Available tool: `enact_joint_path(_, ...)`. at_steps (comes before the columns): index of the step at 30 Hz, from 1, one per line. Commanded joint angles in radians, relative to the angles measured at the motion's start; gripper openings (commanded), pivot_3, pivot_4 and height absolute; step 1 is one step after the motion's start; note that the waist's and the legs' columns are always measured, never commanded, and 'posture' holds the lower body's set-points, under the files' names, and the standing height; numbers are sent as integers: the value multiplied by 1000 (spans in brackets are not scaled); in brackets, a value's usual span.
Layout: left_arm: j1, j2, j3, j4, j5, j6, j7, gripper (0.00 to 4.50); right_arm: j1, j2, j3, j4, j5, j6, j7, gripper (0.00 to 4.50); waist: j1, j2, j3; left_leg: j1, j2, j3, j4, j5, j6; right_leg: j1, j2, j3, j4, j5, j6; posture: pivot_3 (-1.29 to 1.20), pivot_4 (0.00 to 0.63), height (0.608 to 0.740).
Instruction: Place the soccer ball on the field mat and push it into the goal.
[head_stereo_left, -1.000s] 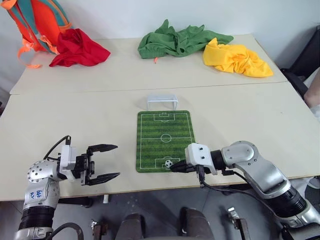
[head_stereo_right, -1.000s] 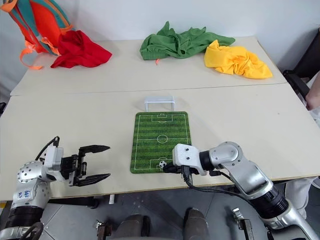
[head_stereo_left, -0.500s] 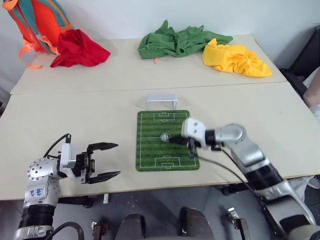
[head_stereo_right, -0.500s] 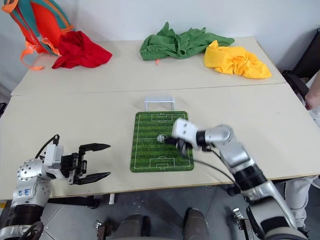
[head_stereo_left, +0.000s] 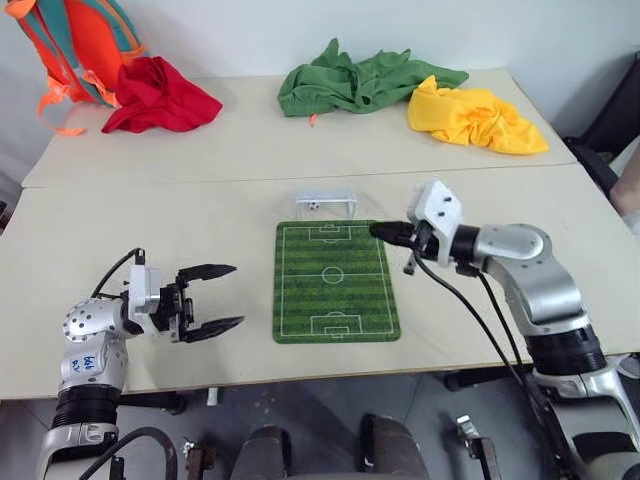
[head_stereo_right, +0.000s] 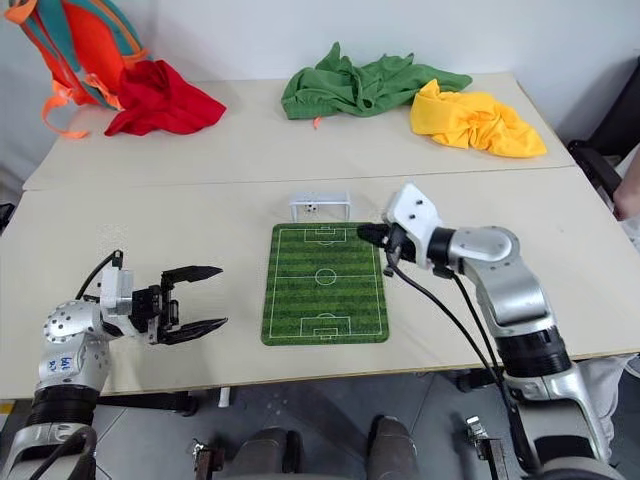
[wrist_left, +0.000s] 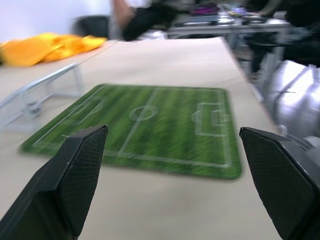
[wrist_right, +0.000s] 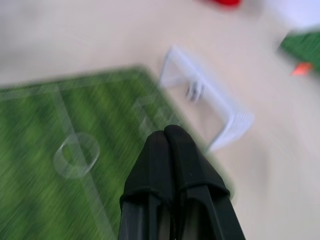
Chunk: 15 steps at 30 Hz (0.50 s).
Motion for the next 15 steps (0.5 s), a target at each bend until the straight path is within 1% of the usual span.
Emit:
enact_joint_path(1, -30, 12, 48, 32, -5, 31, 78, 4500, 80, -86, -100, 3, 61, -31, 89, 396, 3, 0, 0, 0, 0, 0, 0, 0, 0, 0, 0, 0, 0, 0, 0, 0, 150, 740)
enact_joint_path(3, -49, 20, 64, 71, 4, 30, 111, 4500, 125, -113, -136, 75, 68, -127, 133, 844, 2, -1, 0, 0, 0, 0, 0, 0, 0, 0, 0, 0, -1, 0, 0, 0, 150, 740)
enact_joint_path(5, -65, 38, 74, 121, 31, 33, 159, 4500, 151, -119, -172, 153, 83, -235, 182, 1515, 0, -1, 1, 0, 0, 1, 0, 0, 0, 0, 0, 0, 0, 0, 0, 0, 150, 740)
enact_joint_path(7, -77, 48, 82, 153, 47, 32, 194, 4500, 164, -127, -192, 204, 103, -288, 232, 2079, -5, -1, 1, 1, 0, 2, 0, 0, 0, 0, 0, 1, 0, 0, 0, 0, 150, 740)
enact_joint_path(10, -89, 52, 99, 183, 52, 8, 215, 4500, 181, -149, -210, 275, 114, -359, 303, 3124, -7, -1, 1, 3, 0, 5, -1, 0, 0, 0, 0, 4, 0, 0, 0, 0, 150, 740)
enact_joint_path(12, -88, 71, 122, 212, 38, 51, 233, 4500, 202, -163, -236, 326, 136, -394, 354, 3820, -4, -1, 1, 3, 0, 5, -1, 0, 0, 0, 0, 4, 0, 0, 0, 0, 150, 740)
enact_joint_path(14, -73, 81, 129, 221, 46, 16, 212, 4500, 203, -180, -246, 378, 123, -429, 366, 4455, -3, -2, 1, 3, 0, 5, -1, 0, 0, 0, 0, 4, 0, 0, 0, 0, 150, 740)
enact_joint_path(15, -69, 85, 132, 226, 49, 8, 204, 4500, 199, -183, -254, 400, 131, -438, 377, 4455, -3, -1, 1, 3, 0, 5, -1, 0, 0, -1, 0, 4, 0, 0, 0, 0, 150, 740)
